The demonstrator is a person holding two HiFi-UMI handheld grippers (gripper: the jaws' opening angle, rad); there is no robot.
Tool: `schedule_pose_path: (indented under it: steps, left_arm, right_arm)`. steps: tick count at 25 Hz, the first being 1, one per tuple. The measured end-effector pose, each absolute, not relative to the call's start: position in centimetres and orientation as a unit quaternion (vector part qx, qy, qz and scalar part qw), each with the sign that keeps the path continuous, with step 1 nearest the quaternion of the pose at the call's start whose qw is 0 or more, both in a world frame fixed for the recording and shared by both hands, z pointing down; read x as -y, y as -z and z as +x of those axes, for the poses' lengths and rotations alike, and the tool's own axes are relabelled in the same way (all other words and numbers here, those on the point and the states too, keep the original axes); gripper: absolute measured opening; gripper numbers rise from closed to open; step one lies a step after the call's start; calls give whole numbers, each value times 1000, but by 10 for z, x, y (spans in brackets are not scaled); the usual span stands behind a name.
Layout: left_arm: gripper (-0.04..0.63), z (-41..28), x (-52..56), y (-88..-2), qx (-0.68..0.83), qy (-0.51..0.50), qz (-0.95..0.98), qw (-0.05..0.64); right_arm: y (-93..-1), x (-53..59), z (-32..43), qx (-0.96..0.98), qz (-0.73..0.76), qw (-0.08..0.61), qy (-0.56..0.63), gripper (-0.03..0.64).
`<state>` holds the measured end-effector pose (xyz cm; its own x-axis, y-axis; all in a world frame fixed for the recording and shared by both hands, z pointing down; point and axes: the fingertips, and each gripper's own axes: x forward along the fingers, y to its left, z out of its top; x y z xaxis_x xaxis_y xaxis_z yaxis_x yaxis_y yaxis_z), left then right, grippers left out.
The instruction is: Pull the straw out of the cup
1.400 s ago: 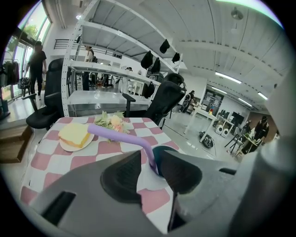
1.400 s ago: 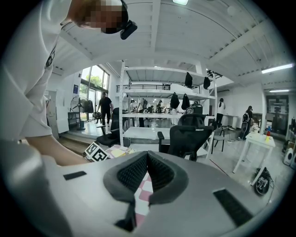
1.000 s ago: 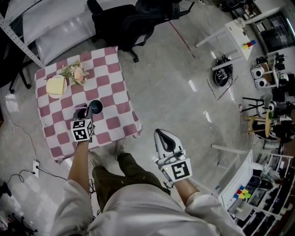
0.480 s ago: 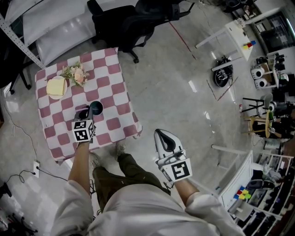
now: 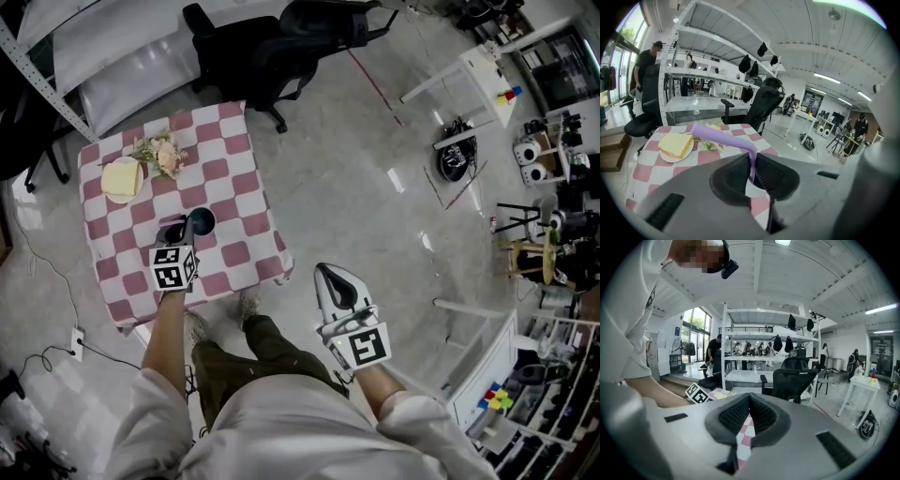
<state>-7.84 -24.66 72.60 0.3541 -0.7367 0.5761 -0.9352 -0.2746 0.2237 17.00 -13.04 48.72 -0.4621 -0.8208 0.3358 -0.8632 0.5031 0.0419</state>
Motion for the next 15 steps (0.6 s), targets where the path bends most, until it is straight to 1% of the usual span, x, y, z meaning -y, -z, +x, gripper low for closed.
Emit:
schedule_pose_path:
  steps: [15]
  left_arm:
    - [34,-80,220,-630,520,-158,808,225]
  right_arm:
    - [-463,130,134,871,474,118,-53,5]
